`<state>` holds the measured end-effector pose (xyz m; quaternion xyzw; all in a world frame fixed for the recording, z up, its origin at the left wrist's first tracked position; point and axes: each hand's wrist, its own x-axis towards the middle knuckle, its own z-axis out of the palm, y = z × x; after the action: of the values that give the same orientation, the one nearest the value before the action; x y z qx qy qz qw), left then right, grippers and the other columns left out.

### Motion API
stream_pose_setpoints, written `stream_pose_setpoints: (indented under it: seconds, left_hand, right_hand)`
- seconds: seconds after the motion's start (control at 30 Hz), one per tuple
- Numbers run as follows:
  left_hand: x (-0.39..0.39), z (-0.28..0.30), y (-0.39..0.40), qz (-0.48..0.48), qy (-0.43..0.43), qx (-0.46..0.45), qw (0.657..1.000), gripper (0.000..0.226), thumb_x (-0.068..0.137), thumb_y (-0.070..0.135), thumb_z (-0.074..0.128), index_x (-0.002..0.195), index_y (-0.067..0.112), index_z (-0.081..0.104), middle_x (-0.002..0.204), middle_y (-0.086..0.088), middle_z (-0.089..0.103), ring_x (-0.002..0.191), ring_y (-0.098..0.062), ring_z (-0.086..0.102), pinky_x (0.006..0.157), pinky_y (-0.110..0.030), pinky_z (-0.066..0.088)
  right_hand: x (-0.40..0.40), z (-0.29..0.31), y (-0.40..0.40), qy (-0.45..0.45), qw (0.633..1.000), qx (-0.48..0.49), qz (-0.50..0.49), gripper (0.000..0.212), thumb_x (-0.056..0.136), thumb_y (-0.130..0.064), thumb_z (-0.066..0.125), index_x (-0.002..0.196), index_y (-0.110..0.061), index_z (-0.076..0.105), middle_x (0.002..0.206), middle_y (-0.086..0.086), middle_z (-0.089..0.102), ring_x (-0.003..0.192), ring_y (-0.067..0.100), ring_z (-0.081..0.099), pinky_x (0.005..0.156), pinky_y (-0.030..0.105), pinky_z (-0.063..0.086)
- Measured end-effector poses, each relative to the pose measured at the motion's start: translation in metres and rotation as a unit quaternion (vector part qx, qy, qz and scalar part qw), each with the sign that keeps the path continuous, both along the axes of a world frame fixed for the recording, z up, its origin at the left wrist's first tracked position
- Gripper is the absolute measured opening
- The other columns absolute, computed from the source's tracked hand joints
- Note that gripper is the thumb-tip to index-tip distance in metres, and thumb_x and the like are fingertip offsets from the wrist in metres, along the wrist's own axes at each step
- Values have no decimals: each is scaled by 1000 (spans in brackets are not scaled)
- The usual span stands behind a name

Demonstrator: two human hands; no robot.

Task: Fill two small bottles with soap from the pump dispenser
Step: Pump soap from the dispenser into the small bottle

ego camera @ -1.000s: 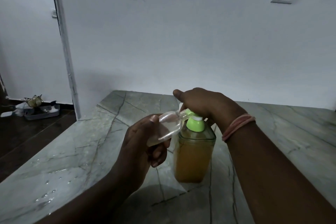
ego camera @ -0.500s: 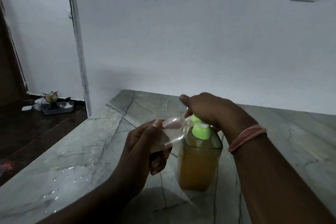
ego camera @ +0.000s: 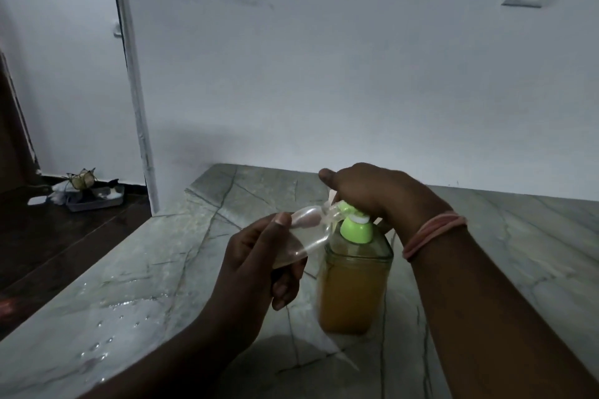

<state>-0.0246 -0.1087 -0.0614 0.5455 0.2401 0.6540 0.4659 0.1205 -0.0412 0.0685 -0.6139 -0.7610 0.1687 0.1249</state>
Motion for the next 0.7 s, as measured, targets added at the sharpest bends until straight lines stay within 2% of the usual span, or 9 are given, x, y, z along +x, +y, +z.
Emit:
stream_pose_setpoints:
  seconds: [0.1, 0.17, 0.3, 0.33, 0.43, 0.5, 0.57, 0.63, 0.7]
  left_hand:
    - [1, 1, -2, -5, -1, -13, 1000, 47, 94, 50, 57, 116, 12, 73, 58, -10, 48, 40, -12, 36, 40, -20, 34]
    - [0, 1, -3, -25, -4, -27, 999, 48, 92, 52, 53, 114, 16, 75, 62, -12, 47, 43, -12, 35, 41, -21, 34]
    - [-2, 1, -4, -95, -59, -49, 993, 52, 92, 46, 52, 123, 9, 70, 67, -9, 54, 47, -11, 38, 42, -23, 35]
    - [-2, 0, -3, -92, -54, -50, 993, 50, 92, 46, 52, 122, 11, 72, 68, -8, 55, 48, -10, 39, 43, -23, 36]
    - [-3, -1, -1, -60, -23, -42, 997, 43, 90, 49, 59, 112, 16, 76, 67, -6, 55, 49, -10, 43, 43, -23, 37]
    - [-3, -1, 0, -40, -1, -35, 999, 47, 88, 52, 61, 109, 11, 74, 66, -7, 54, 47, -11, 43, 43, -22, 37]
    - [-2, 0, 0, -19, 6, -30, 999, 45, 87, 53, 61, 105, 15, 76, 64, -8, 52, 46, -12, 42, 42, -22, 38]
    - [-2, 1, -2, -2, 0, -29, 1000, 40, 86, 54, 63, 102, 21, 78, 61, -8, 50, 44, -12, 41, 41, -22, 37]
    - [-1, 1, -2, 5, 4, -28, 1000, 37, 86, 54, 62, 105, 27, 78, 62, -9, 49, 44, -12, 41, 40, -22, 37]
  right_hand:
    - [-1, -2, -1, 28, 999, 3, -23, 58, 107, -45, 24, 138, -9, 56, 142, 19, 52, 126, 32, 51, 95, 33, 40]
    - [0, -2, -2, 40, 999, 25, -28, 56, 106, -47, 24, 139, -15, 56, 139, 17, 54, 122, 32, 54, 95, 34, 41]
    - [5, -4, -1, 87, 993, 56, -57, 70, 96, -66, 28, 111, -13, 71, 99, 9, 69, 77, 24, 66, 70, 31, 50]
    - [6, -4, -1, 89, 993, 59, -58, 70, 96, -67, 28, 110, -13, 71, 97, 9, 69, 74, 23, 66, 70, 32, 51]
    - [3, -4, 1, 44, 998, 48, -24, 56, 104, -50, 24, 134, -18, 60, 129, 16, 60, 89, 24, 55, 81, 33, 46]
    - [1, -3, 1, 40, 999, 22, -16, 56, 106, -47, 24, 139, -12, 54, 141, 17, 53, 97, 26, 49, 92, 37, 44]
    - [2, -3, 1, 38, 999, 6, -21, 63, 105, -52, 24, 140, -8, 53, 144, 17, 50, 108, 28, 52, 101, 40, 41]
    - [3, -3, 1, 33, 999, 8, -22, 69, 103, -58, 22, 139, -9, 55, 144, 16, 52, 123, 32, 52, 102, 40, 40]
    - [6, -3, -2, 52, 998, 8, -29, 78, 98, -68, 20, 131, -11, 62, 134, 14, 60, 118, 32, 57, 97, 40, 45]
